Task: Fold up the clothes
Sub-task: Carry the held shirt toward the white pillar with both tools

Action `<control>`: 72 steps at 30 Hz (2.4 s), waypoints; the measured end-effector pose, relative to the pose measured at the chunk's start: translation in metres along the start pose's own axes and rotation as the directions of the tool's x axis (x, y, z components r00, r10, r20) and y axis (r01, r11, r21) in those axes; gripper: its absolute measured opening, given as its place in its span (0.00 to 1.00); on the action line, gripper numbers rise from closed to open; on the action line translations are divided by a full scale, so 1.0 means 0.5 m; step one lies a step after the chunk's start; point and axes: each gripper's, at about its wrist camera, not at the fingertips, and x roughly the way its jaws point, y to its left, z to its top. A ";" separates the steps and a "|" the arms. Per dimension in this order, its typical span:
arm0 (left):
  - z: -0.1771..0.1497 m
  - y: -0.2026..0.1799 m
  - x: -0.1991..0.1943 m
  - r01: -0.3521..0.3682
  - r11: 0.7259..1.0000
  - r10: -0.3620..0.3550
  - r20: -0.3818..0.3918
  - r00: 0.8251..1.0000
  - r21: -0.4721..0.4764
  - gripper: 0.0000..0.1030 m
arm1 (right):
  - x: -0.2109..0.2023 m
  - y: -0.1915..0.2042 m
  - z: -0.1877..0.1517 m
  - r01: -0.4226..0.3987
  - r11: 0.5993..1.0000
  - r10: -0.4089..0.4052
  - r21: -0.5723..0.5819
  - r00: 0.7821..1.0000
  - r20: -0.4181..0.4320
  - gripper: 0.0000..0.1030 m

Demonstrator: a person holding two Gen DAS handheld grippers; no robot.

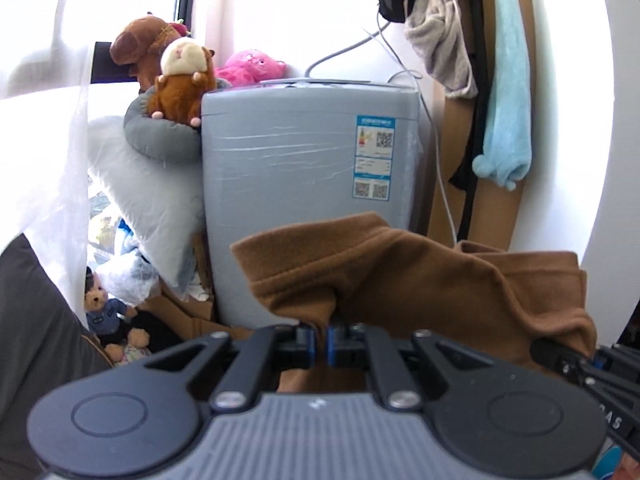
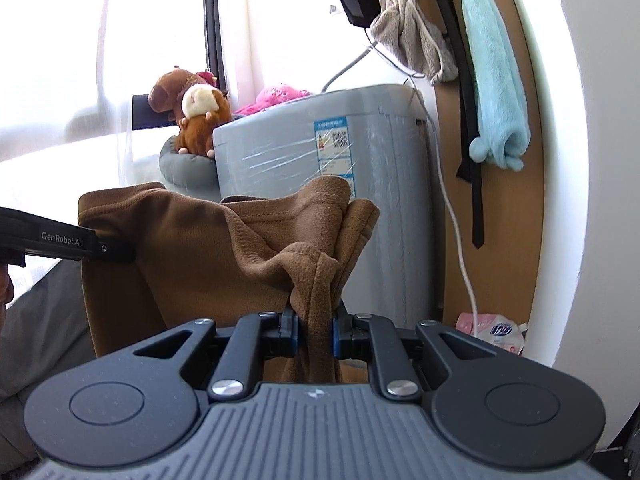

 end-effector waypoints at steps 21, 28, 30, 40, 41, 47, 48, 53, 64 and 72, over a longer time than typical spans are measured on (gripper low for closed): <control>-0.250 -0.177 -0.042 0.200 0.980 -0.200 -0.067 0.978 0.004 0.06 | -0.185 -0.185 -0.220 0.144 0.988 -0.138 0.051 0.986 -0.094 0.15; -0.328 -0.188 -0.040 0.229 0.973 -0.231 -0.098 0.968 -0.030 0.06 | -0.233 -0.196 -0.287 0.161 0.987 -0.159 0.010 0.981 -0.112 0.15; -0.344 -0.187 -0.039 0.228 0.973 -0.230 -0.104 0.968 -0.034 0.06 | -0.241 -0.193 -0.301 0.162 0.987 -0.162 -0.010 0.980 -0.116 0.15; -0.423 -0.172 -0.025 0.177 0.984 -0.180 -0.137 0.974 -0.036 0.06 | -0.231 -0.178 -0.389 0.144 0.990 -0.142 0.005 0.977 -0.159 0.15; -0.432 -0.172 -0.024 0.174 0.984 -0.179 -0.141 0.974 -0.047 0.06 | -0.230 -0.178 -0.396 0.145 0.989 -0.142 0.008 0.977 -0.162 0.15; -0.449 -0.193 -0.014 0.181 0.983 -0.184 -0.150 0.971 -0.034 0.06 | -0.236 -0.196 -0.418 0.149 0.988 -0.140 0.041 0.976 -0.168 0.15; -0.449 -0.198 -0.012 0.185 0.982 -0.189 -0.152 0.970 -0.035 0.06 | -0.238 -0.200 -0.419 0.152 0.988 -0.143 0.037 0.975 -0.167 0.15; -0.455 -0.247 -0.013 0.220 0.975 -0.218 -0.136 0.966 0.001 0.06 | -0.259 -0.237 -0.420 0.179 0.983 -0.173 0.029 0.973 -0.154 0.15; -0.461 -0.399 -0.006 0.331 0.943 -0.327 -0.136 0.935 0.010 0.06 | -0.331 -0.366 -0.419 0.284 0.958 -0.276 0.036 0.950 -0.146 0.15; -0.466 -0.493 -0.014 0.399 0.916 -0.394 -0.129 0.910 0.023 0.06 | -0.396 -0.456 -0.401 0.362 0.931 -0.355 0.033 0.925 -0.136 0.15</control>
